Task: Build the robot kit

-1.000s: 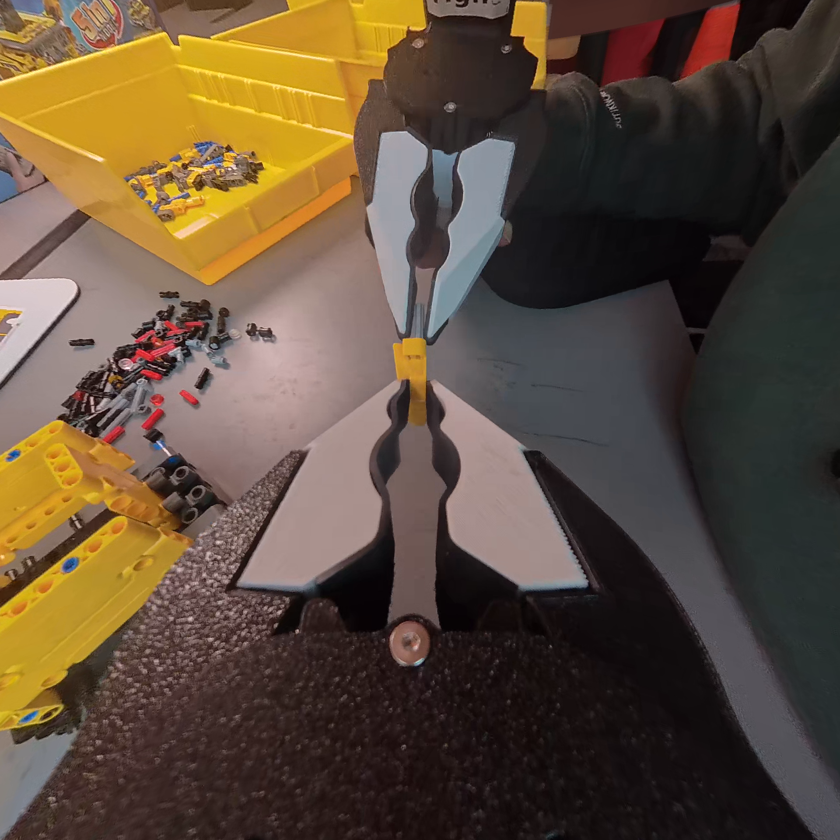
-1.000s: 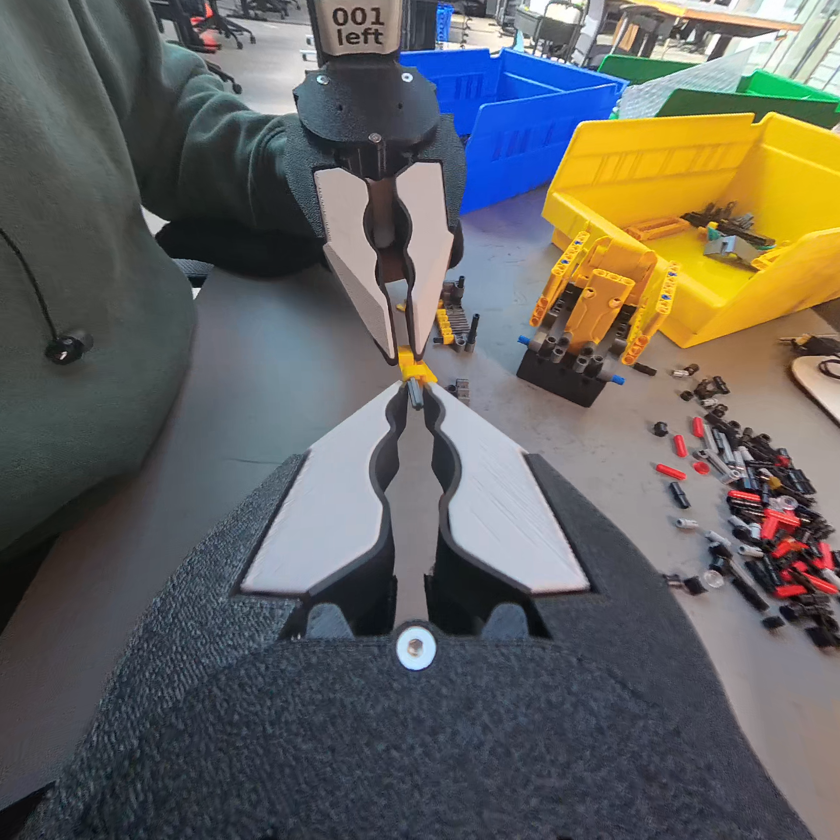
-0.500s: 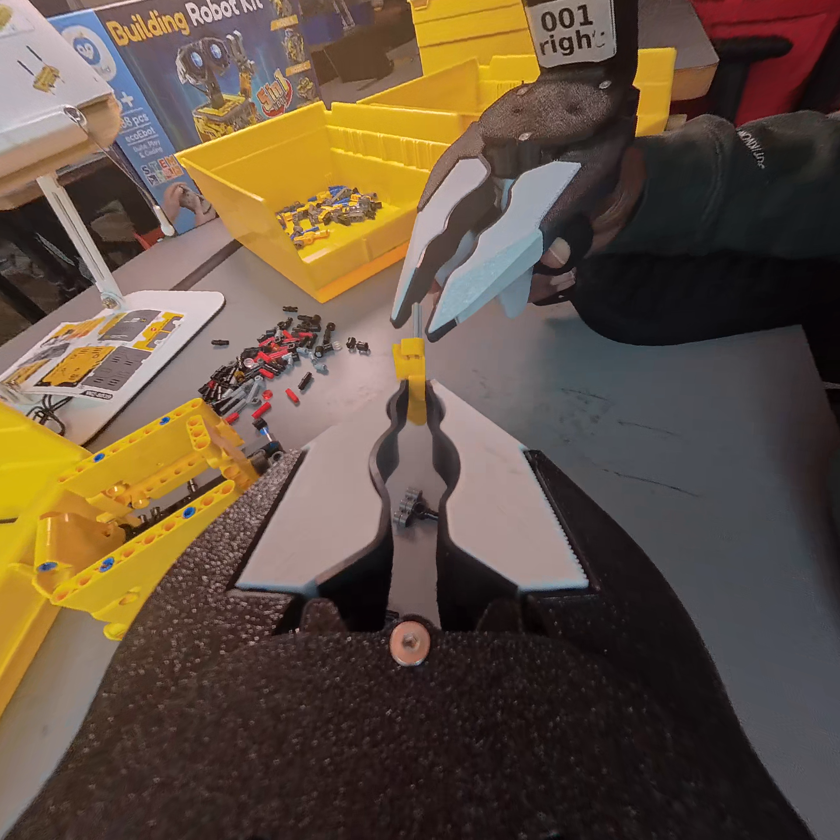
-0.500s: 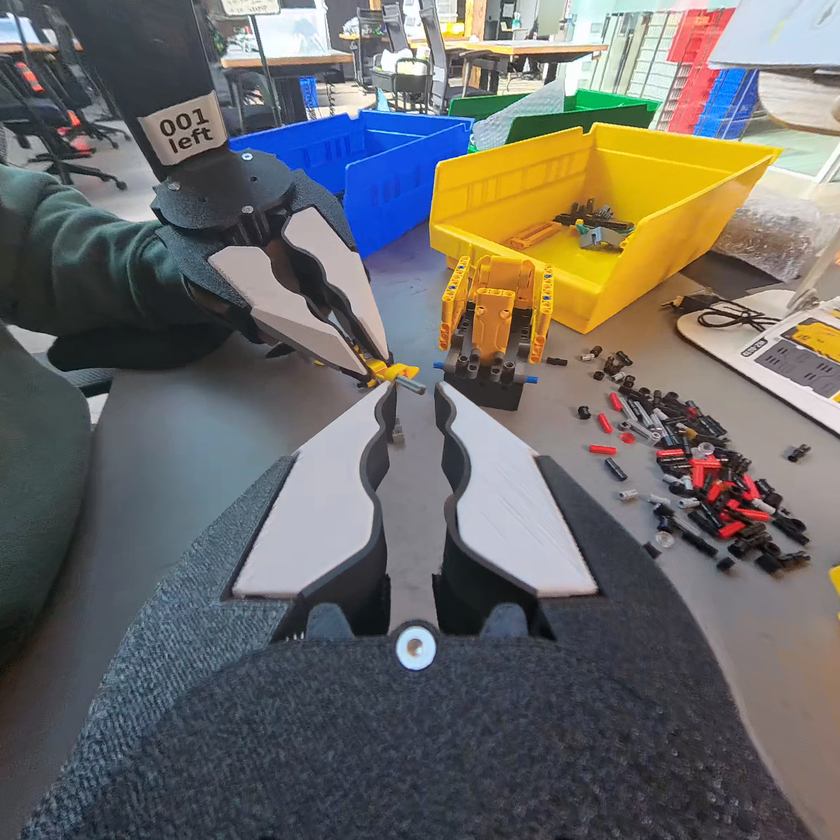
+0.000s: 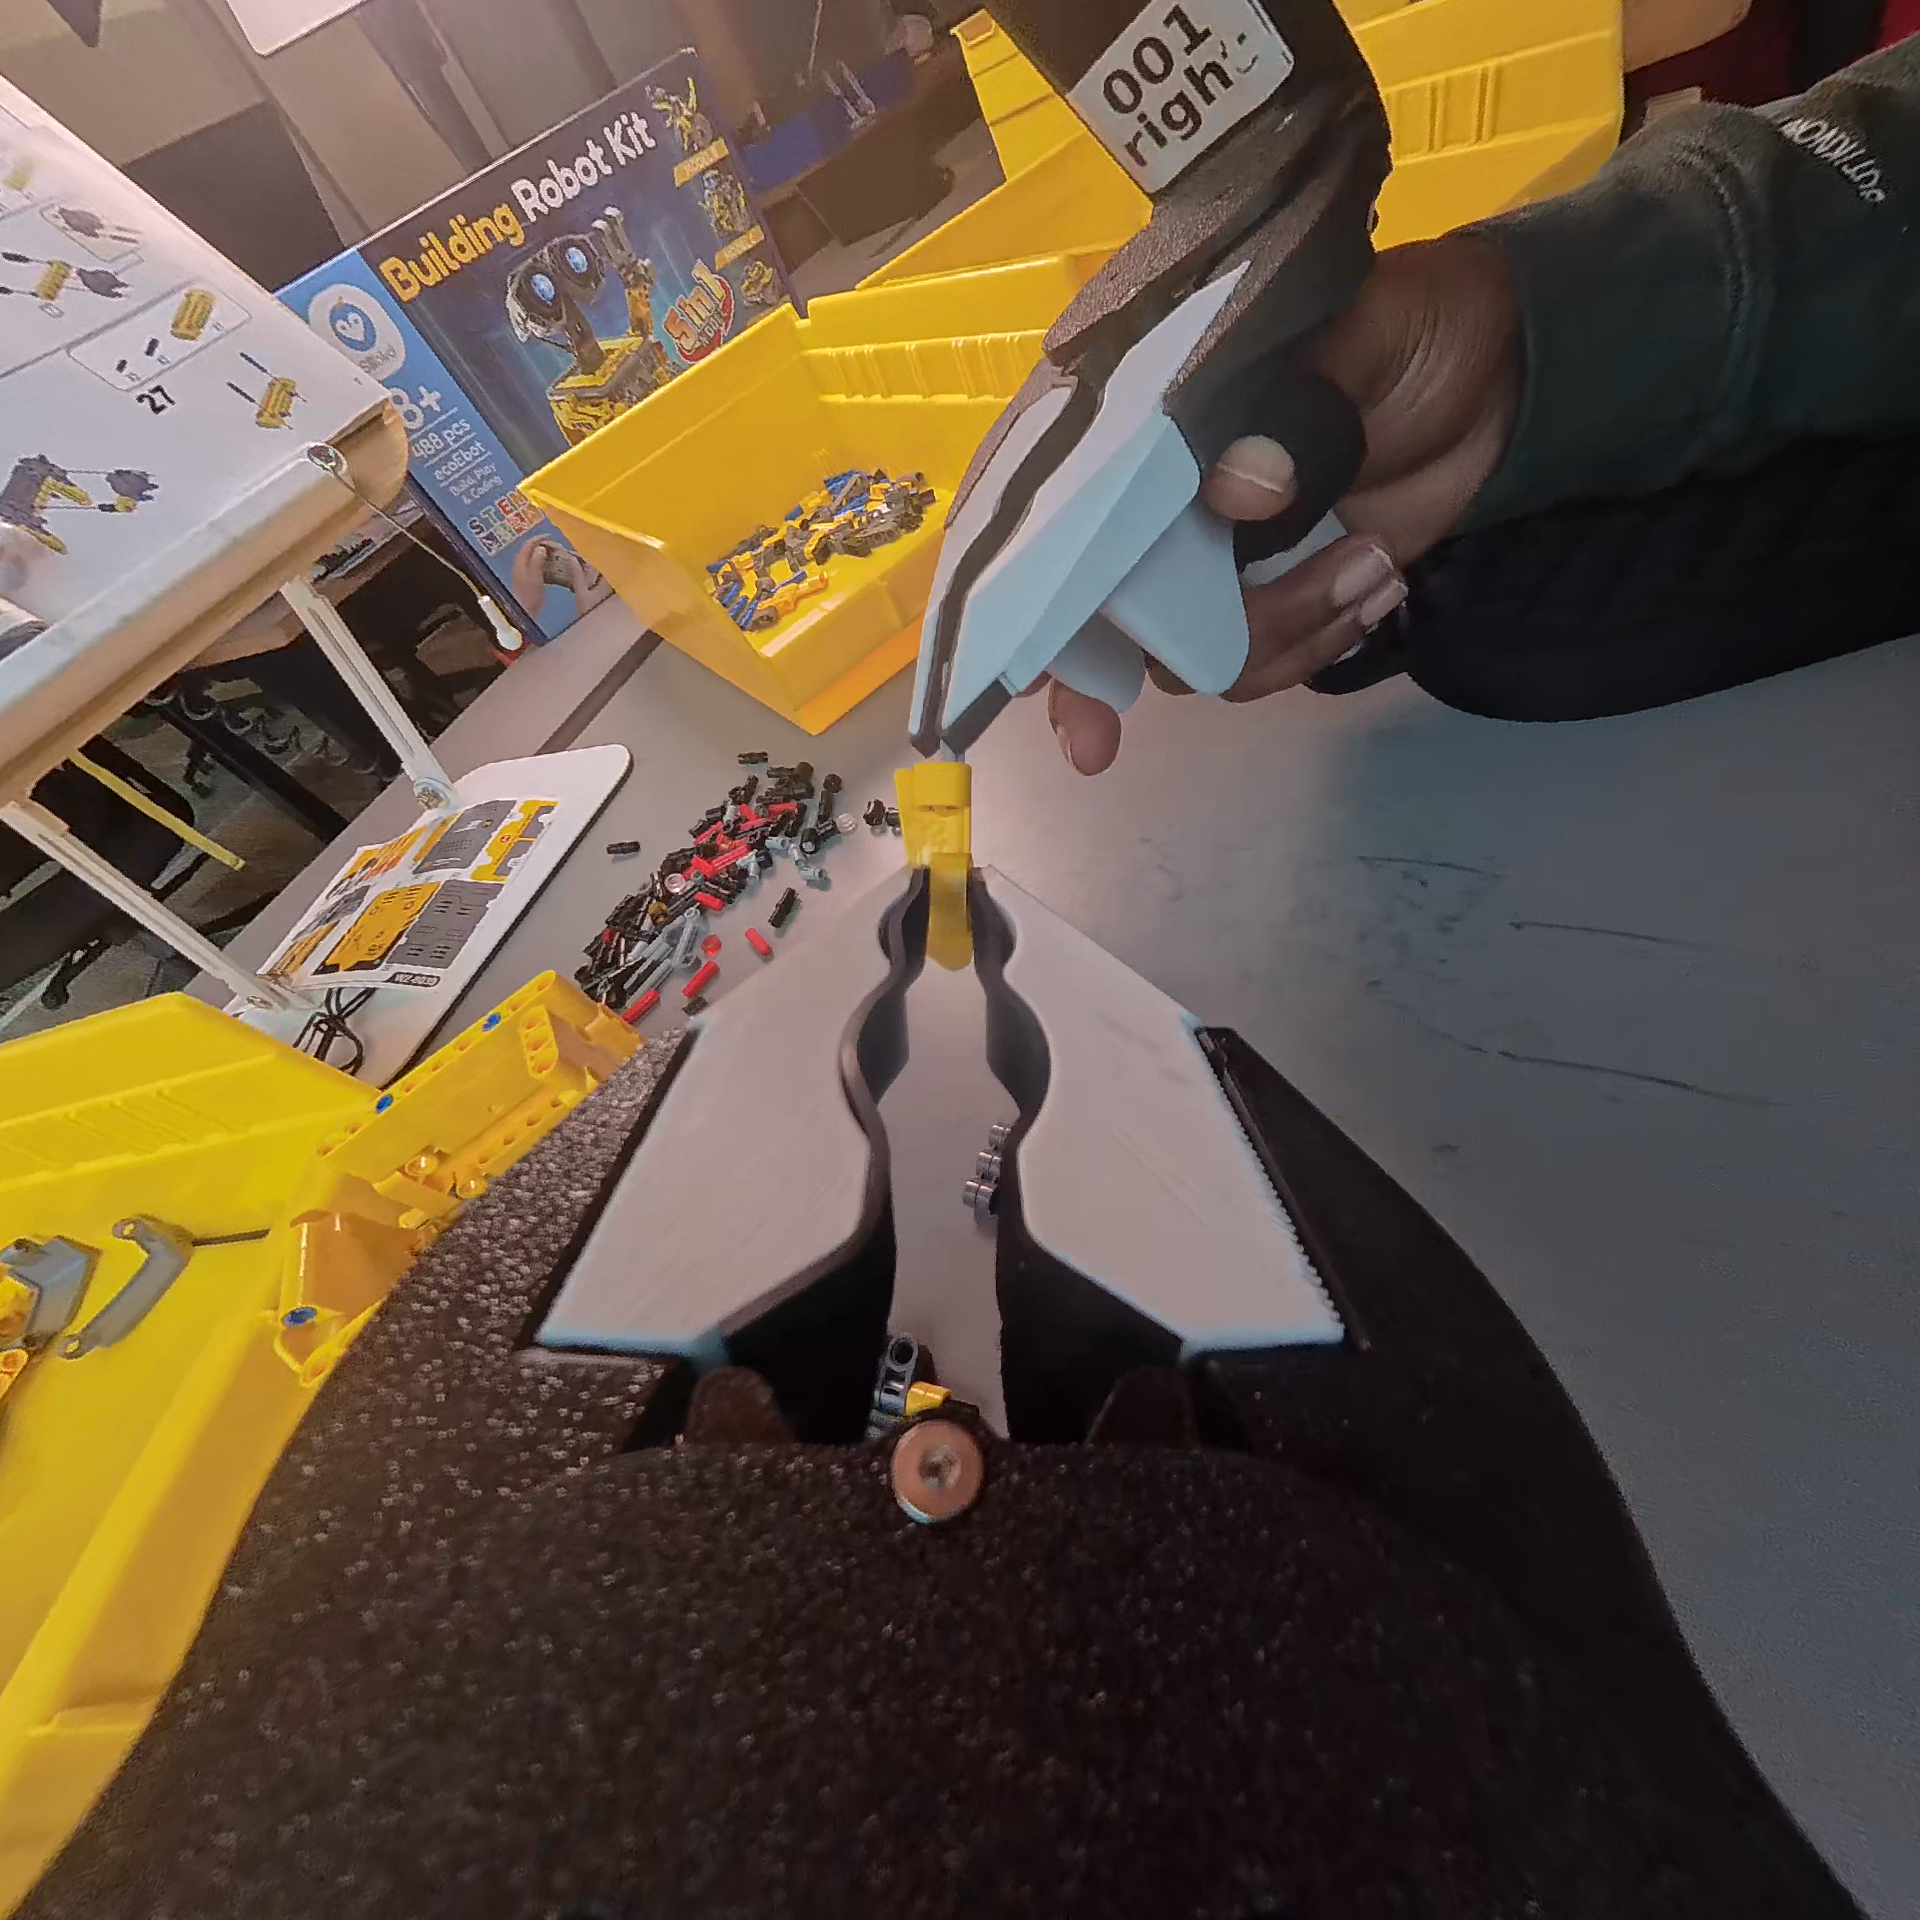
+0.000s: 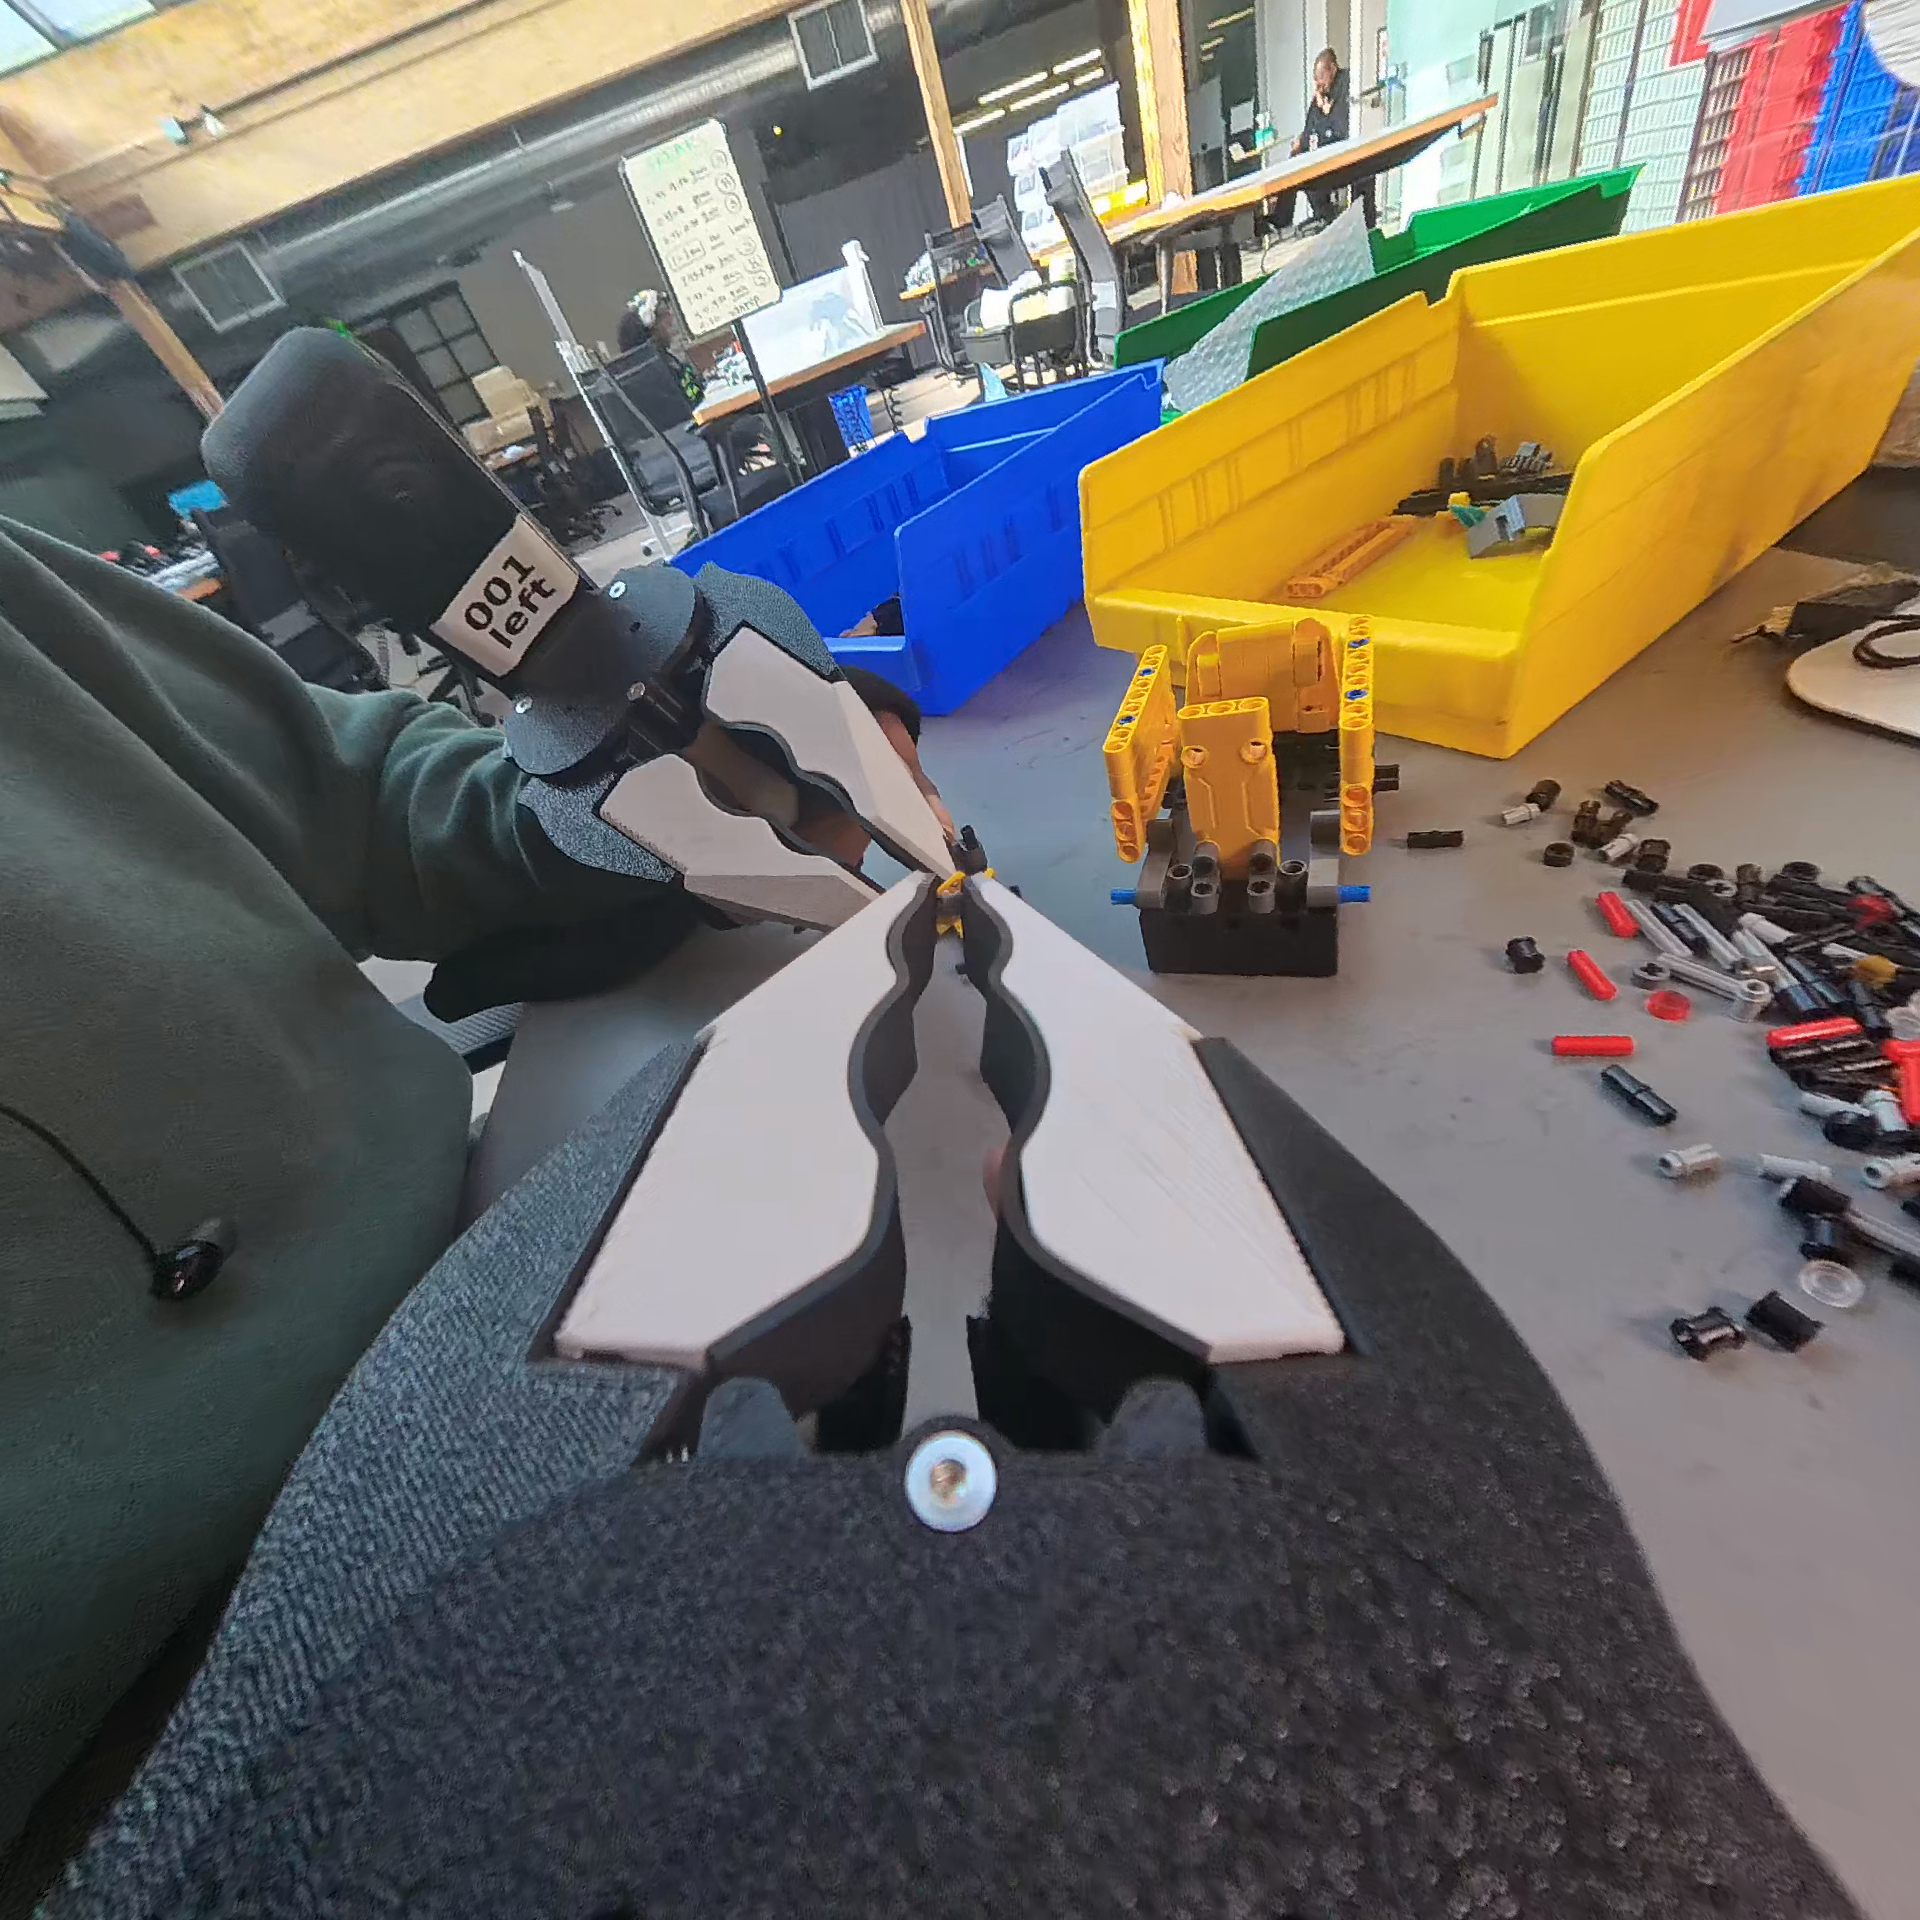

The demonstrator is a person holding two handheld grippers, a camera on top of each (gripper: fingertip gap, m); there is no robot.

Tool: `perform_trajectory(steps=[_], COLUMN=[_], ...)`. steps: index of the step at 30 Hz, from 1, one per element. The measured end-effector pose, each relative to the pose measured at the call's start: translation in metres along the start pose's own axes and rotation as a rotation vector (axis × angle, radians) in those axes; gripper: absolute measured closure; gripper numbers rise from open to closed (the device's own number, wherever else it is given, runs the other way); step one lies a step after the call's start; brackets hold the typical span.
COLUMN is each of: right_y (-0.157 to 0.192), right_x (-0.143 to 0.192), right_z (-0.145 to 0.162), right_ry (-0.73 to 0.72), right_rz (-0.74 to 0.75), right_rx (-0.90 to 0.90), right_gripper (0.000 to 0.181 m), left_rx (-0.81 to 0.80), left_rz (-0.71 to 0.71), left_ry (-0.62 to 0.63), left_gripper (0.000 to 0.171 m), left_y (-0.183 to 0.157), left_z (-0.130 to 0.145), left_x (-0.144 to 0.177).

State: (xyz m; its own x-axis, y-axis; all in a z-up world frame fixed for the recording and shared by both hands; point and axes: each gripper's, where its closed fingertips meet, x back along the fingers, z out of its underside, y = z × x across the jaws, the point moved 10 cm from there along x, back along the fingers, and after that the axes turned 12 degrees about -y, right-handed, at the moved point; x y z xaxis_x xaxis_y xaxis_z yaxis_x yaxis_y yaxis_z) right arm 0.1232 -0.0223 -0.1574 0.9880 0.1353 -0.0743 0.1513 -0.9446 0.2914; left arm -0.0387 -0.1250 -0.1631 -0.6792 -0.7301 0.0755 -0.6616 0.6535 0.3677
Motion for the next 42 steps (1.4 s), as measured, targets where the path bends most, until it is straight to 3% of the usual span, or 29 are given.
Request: perform_trajectory(steps=[6, 11, 13, 17, 20, 23, 26, 29, 34, 36, 42], right_y=[0.002, 0.006, 0.010, 0.022, 0.027, 0.029, 0.026, 0.019, 0.020, 0.023, 0.022], right_x=[0.002, 0.007, 0.007, 0.004, 0.003, 0.004, 0.003, 0.002, -0.007, -0.015, -0.035], right_z=[-0.003, -0.006, -0.005, -0.003, -0.002, -0.003, -0.003, -0.006, -0.003, 0.001, 0.013], right_ry=[-0.022, -0.027, -0.029, -0.045, -0.052, -0.052, -0.058, -0.088, 0.004, 0.024, 0.108], right_rz=[-0.052, -0.149, -0.219, -0.357, -0.421, -0.455, -0.390, -0.209, 0.047, 0.107, 0.158], right_rx=[0.011, -0.003, -0.017, -0.050, -0.077, -0.089, -0.047, 0.112, 0.502, 0.599, 0.636], right_gripper=[0.178, 0.178, 0.178, 0.178, 0.178, 0.178, 0.178, 0.171, 0.127, 0.118, 0.109], left_rx=[0.123, 0.560, 0.715, 0.931, 1.006, 1.058, 1.118, 1.275, 1.531, 1.600, 1.674], left_rz=[0.061, 0.210, 0.260, 0.476, 0.605, 0.647, 0.587, 0.487, 0.322, 0.281, 0.243], left_ry=[-0.083, -0.254, -0.299, -0.254, -0.227, -0.217, -0.195, -0.202, -0.255, -0.257, -0.243], left_gripper=[0.162, 0.137, 0.139, 0.147, 0.165, 0.170, 0.171, 0.171, 0.171, 0.171, 0.171], left_y=[0.003, 0.018, 0.025, 0.018, 0.008, 0.005, 0.009, 0.019, 0.037, 0.039, 0.037], left_z=[-0.002, -0.008, -0.008, -0.003, -0.003, -0.003, 0.003, 0.013, 0.034, 0.040, 0.046], left_x=[0.004, 0.011, 0.013, 0.008, 0.005, 0.003, 0.000, -0.001, 0.001, 0.000, -0.004])
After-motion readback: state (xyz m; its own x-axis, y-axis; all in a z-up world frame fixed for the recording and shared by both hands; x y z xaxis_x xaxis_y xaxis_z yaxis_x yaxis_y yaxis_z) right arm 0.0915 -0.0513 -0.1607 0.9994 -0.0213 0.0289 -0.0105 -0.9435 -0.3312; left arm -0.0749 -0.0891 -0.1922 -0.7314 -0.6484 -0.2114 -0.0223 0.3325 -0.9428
